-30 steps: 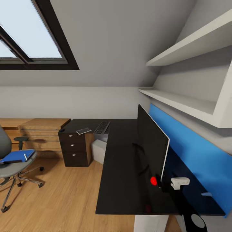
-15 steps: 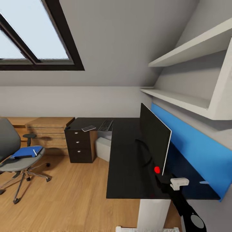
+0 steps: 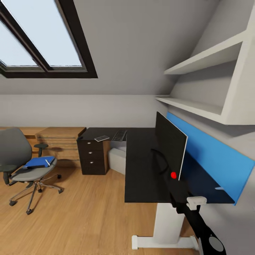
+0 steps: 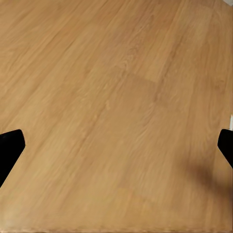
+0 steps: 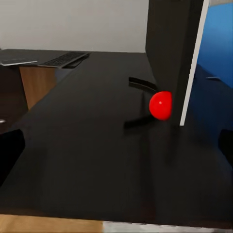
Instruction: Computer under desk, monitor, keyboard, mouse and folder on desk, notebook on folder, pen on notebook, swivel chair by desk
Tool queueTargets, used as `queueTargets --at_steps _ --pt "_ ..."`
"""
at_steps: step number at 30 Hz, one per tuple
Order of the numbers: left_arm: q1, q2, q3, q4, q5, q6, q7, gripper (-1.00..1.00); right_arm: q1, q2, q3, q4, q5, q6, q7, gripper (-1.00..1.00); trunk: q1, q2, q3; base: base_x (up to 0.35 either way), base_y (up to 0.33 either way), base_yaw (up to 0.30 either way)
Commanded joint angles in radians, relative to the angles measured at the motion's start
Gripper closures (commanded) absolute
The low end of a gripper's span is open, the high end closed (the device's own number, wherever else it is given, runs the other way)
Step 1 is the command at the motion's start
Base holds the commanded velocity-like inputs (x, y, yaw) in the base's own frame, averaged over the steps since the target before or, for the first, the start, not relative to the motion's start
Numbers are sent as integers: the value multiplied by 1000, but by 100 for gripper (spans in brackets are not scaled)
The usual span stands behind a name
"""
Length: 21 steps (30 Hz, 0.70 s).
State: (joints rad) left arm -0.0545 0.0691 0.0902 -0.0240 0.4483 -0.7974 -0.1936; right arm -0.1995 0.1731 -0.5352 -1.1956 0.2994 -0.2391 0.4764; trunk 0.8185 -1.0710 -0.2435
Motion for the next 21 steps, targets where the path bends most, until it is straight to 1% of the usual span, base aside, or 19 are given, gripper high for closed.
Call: queueTargets --at_steps 1,3,12,15,17,19,20,21 --pt "-1 0 8 1 3 -1 -10 -100 -1 1 -5 1 10 -6 5 -100 0 -1 -1 -313 10 0" --pt "-1 0 8 1 3 -1 -10 -100 -1 1 -5 5 10 -6 5 -100 0 -1 -1 -317 7 0" --pt "-1 -1 8 1 3 0 -10 -100 -1 1 -6 82 12 -6 2 -100 0 -1 -1 -322 -15 0" --pt "-1 -1 7 1 3 -1 -11 -100 -1 1 -6 108 13 -5 1 -100 0 -1 -1 -181 -37 0" --pt "-1 0 8 1 3 -2 -11 -100 -1 1 -7 148 15 -6 0 -100 0 -1 -1 -74 -15 0" --pt "-1 2 8 1 3 -3 -11 -100 -1 1 -8 209 16 -8 -2 -100 0 -1 -1 -38 -8 0" --pt "-1 3 8 1 3 -3 -12 -100 -1 1 -8 255 18 -11 -7 -100 0 -1 -1 -22 -4 0" --pt "-1 3 8 1 3 -3 -11 -100 -1 -17 -7 307 19 -15 -16 -100 0 -1 -1 -14 -3 0"
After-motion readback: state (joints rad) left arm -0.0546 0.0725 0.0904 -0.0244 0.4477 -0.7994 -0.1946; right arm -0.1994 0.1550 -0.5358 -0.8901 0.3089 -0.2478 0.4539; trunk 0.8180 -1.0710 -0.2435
